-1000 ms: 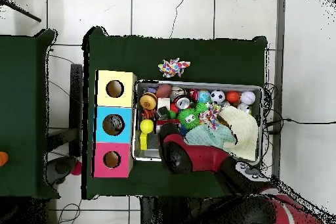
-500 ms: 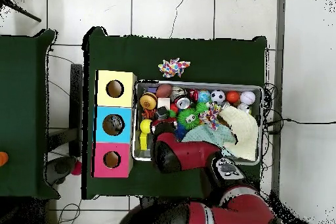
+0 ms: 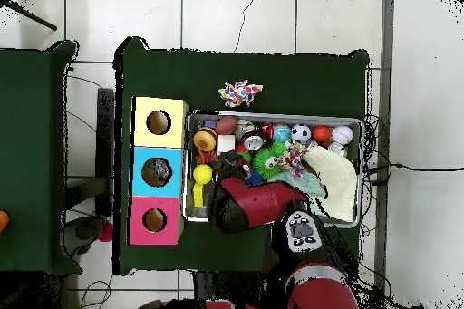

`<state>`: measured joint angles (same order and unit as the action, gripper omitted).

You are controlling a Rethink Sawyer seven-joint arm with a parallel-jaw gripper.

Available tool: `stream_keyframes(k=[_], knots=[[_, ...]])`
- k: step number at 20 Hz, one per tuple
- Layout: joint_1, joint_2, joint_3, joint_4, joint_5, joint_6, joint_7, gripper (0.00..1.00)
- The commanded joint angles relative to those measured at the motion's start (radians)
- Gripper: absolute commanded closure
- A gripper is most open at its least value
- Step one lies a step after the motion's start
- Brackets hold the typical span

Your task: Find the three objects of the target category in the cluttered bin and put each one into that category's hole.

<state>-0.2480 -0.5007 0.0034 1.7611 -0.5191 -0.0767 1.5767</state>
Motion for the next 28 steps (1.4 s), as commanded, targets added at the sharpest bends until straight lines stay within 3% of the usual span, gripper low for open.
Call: stream_keyframes(k=[1, 13, 28], knots=[[-0.074, -0.002, -0.077, -0.094, -0.149, 0.269, -0.159, 1.0], [-0.092, -0.01, -0.006, -0.111, -0.273, 0.335, -0.144, 1.0], [-0.106, -0.019, 0.031, -0.109, -0.317, 0.362, -0.142, 1.0]])
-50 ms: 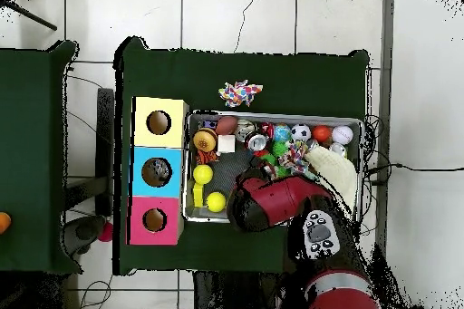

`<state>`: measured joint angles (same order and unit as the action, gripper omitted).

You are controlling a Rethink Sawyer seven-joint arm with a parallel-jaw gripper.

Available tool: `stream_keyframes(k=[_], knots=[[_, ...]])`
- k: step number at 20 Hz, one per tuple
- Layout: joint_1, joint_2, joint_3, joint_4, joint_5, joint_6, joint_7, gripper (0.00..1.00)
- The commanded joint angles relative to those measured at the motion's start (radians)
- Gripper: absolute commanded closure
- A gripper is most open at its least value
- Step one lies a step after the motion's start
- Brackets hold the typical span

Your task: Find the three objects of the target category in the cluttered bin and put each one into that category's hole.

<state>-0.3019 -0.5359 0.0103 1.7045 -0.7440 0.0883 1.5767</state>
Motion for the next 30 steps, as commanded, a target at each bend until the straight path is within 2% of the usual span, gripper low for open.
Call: stream_keyframes(k=[1, 4, 7, 11, 19, 30], knots=[[-0.055, 0.015, 0.026, -0.051, -0.095, 0.203, -0.15, 1.0], [-0.06, -0.004, 0.029, -0.051, -0.1, 0.239, -0.184, 1.0], [-0.083, -0.038, 0.051, -0.041, -0.106, 0.294, -0.259, 1.0], [-0.117, -0.07, 0.087, -0.024, -0.12, 0.336, -0.313, 1.0], [-0.159, -0.111, 0.147, -0.004, -0.141, 0.405, -0.334, 1.0], [-0.186, -0.118, 0.198, 0.008, -0.191, 0.426, -0.307, 1.0]])
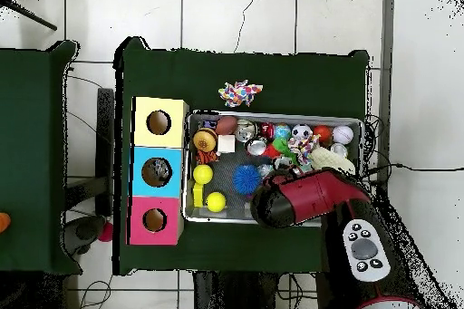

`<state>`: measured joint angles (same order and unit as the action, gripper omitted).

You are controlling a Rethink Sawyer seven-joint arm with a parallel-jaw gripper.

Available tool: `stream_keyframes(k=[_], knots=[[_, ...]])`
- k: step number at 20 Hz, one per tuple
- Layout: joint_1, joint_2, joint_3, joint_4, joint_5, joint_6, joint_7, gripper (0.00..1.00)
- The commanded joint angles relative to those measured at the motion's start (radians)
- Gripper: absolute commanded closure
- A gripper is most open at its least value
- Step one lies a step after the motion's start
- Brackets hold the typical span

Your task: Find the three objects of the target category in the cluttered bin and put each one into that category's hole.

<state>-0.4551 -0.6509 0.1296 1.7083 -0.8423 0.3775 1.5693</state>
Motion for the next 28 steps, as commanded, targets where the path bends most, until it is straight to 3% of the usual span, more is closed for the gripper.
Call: stream_keyframes(k=[1, 17, 21, 24, 28], knots=[[-0.034, -0.003, 0.081, 0.005, -0.096, 0.138, -0.297, 1.0], [-0.039, -0.015, 0.101, 0.015, -0.113, 0.138, -0.28, 1.0], [-0.076, -0.012, 0.126, 0.06, -0.057, 0.095, -0.19, 1.0], [-0.111, 0.028, 0.143, 0.107, -0.004, 0.071, -0.092, 1.0], [-0.101, 0.076, 0.114, 0.11, 0.003, 0.041, 0.007, 1.0]])
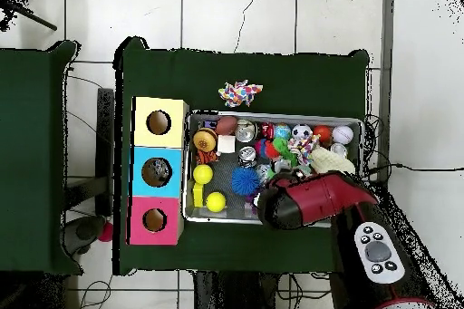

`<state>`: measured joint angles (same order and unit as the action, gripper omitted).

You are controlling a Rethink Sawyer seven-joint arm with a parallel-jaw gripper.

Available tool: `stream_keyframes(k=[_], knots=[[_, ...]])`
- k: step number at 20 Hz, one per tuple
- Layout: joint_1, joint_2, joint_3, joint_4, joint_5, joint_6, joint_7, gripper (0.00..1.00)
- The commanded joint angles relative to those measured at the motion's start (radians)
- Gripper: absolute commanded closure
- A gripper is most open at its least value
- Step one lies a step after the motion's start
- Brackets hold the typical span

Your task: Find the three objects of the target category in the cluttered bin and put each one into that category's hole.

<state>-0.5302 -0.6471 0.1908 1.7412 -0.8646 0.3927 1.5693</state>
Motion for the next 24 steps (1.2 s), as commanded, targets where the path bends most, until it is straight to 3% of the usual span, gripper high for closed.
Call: stream_keyframes(k=[1, 4, 5, 9, 10, 15, 24], knots=[[-0.015, 0.088, 0.038, 0.07, 0.017, 0.012, 0.03, 1.0], [0.05, 0.213, -0.073, 0.016, -0.017, -0.126, 0.216, 1.0], [0.057, 0.243, -0.089, 0.006, -0.018, -0.159, 0.237, 1.0], [-0.005, 0.343, -0.077, 0.017, 0.037, -0.284, 0.246, 1.0], [-0.06, 0.366, -0.045, 0.041, 0.087, -0.29, 0.251, 1.0], [-0.1, 0.363, -0.028, 0.088, 0.169, -0.31, 0.245, 1.0], [-0.148, 0.314, 0.049, 0.146, 0.312, -0.216, 0.144, 1.0]])
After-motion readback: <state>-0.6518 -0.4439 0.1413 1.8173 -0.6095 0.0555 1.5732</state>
